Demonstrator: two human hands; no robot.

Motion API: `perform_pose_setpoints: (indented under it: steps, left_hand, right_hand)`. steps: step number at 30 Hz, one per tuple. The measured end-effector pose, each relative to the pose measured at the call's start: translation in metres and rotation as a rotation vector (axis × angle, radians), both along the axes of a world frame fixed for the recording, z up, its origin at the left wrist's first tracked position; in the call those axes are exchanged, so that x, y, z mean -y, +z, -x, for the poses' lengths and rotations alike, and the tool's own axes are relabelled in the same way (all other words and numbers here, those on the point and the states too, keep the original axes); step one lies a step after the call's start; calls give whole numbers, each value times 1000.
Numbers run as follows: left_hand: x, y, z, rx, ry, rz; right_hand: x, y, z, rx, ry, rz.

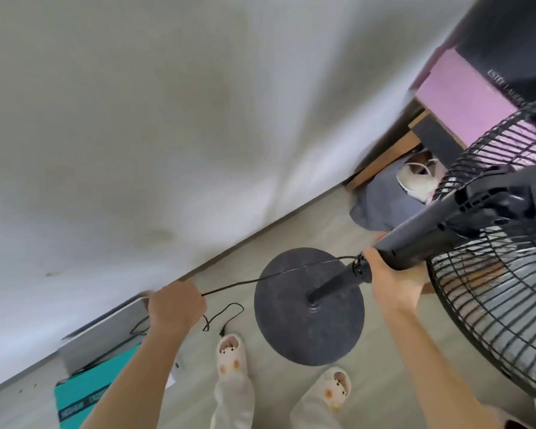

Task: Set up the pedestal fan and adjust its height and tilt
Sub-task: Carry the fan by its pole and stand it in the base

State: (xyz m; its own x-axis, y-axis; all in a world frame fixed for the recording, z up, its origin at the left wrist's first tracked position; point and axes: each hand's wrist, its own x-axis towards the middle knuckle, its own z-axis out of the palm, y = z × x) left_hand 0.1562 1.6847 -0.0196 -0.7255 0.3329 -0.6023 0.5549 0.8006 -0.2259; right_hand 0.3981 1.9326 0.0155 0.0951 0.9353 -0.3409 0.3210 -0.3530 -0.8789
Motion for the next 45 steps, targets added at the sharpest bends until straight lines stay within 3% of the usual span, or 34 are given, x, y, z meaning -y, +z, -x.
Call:
perform_pose_setpoints:
  steps: [11,23,31,40,45]
  left_hand:
    - [-22,-107,20,-48,-29,22]
    - [-29,-198,5,1,28,96]
    - [-39,-233,9,21,71,67]
    - [-53,-312,18,19,-1,-9]
    - [-78,-363,27,17,-84,-205]
  right_hand:
    - [-7,-106,15,17,7,-7]
    - [-9,-165,33,-8,-32,-21]
    - [22,-192,14,-17,141,-61]
    - [36,-210,18,-146,202,-301]
    - [24,-218,19,-279,375,-488]
